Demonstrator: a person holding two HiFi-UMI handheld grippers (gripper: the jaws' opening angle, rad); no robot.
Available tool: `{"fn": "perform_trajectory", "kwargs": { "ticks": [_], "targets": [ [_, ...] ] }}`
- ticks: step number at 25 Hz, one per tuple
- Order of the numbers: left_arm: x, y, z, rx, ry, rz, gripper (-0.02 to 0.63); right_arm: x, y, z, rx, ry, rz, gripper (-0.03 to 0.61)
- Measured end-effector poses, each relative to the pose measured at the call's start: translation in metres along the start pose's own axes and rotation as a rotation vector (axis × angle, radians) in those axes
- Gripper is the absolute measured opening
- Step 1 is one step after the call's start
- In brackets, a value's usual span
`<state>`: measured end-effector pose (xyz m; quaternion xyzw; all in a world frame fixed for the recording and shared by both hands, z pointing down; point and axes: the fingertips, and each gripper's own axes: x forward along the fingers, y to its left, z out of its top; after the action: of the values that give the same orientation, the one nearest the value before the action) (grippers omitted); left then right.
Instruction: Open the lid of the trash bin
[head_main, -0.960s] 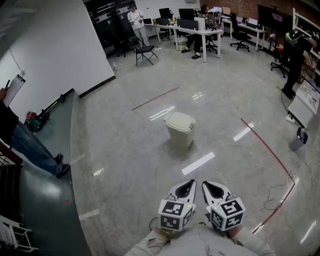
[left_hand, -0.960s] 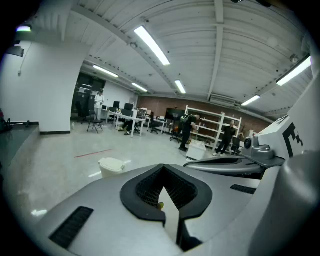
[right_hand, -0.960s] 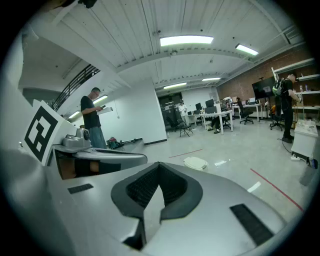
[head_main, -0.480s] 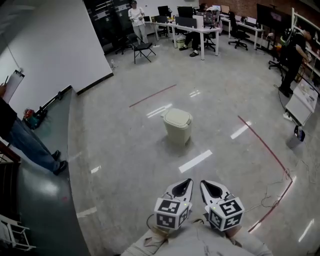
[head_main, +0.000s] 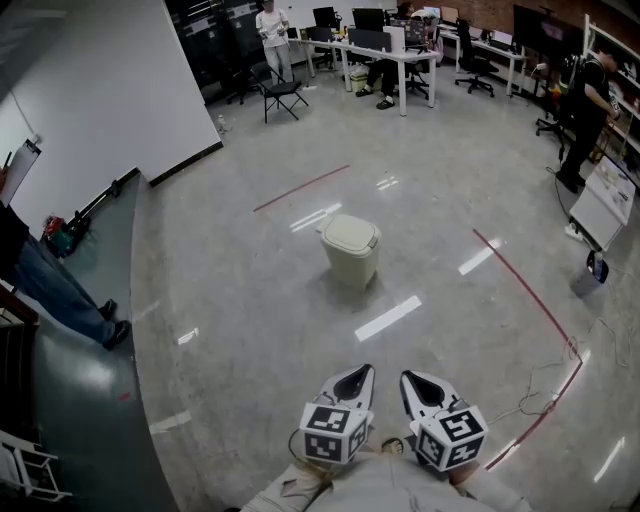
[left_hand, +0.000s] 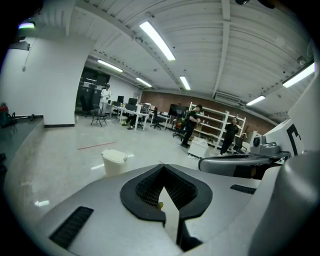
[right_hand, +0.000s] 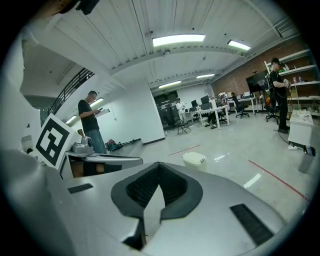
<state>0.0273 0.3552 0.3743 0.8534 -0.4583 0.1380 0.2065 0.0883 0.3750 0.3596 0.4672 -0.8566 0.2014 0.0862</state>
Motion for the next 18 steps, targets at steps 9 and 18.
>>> {"fn": "perform_trajectory", "kwargs": {
  "ticks": [9,18],
  "targets": [
    [0.063,0.036,0.036,-0.005,-0.006,-0.013,0.003,0.052,-0.049,0.029,-0.026,0.012,-0.045,-0.002],
    [0.136,0.101,0.092,-0.023,-0.021,0.008,0.003,0.144,-0.085,0.075,-0.066,0.027,-0.01,-0.002]
  ]
}}
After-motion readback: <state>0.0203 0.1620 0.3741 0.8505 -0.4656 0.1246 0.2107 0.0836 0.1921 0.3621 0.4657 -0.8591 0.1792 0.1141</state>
